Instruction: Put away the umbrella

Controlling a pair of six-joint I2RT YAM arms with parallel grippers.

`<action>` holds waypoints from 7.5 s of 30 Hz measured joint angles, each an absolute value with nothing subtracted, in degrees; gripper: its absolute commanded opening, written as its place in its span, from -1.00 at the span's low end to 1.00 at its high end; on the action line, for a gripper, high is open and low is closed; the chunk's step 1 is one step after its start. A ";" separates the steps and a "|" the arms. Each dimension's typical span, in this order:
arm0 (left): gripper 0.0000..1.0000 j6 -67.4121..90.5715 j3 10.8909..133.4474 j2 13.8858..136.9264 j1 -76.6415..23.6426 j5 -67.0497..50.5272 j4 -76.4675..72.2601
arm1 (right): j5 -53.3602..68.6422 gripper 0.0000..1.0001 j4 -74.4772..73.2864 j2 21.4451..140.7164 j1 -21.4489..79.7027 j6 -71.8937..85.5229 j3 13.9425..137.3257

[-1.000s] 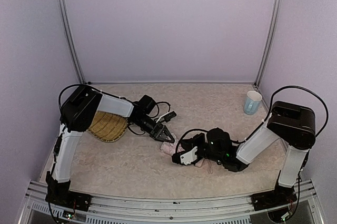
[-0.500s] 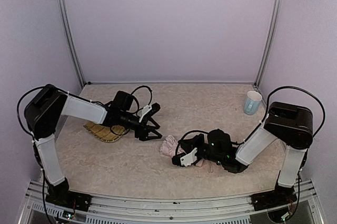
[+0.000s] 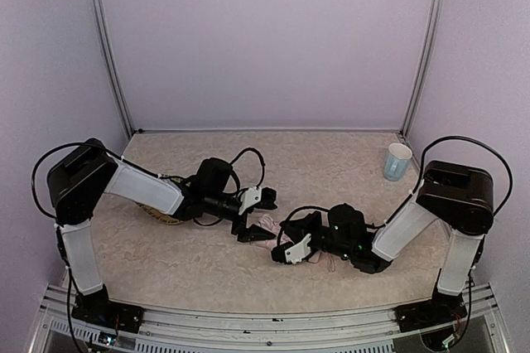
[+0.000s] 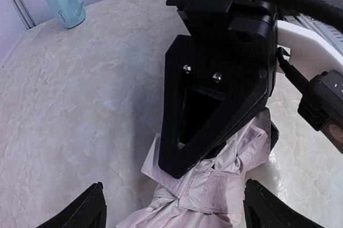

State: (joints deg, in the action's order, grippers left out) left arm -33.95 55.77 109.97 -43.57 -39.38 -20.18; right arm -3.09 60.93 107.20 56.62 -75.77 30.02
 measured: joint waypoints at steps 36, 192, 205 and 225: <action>-1.00 -28.51 48.36 112.31 -50.30 -28.47 -36.03 | -2.85 -1.00 59.44 106.69 56.62 -74.94 29.67; -1.00 -26.72 77.71 128.46 -42.68 -56.51 2.28 | 27.29 -1.00 7.51 92.20 46.41 -3.90 45.34; -1.00 -25.78 79.94 129.49 -42.65 -59.29 9.39 | 8.93 -1.00 -7.73 93.38 57.04 -25.71 51.64; -1.00 -26.63 81.08 129.54 -42.46 -57.45 12.51 | -7.79 -0.48 -7.42 97.06 61.71 -38.28 51.83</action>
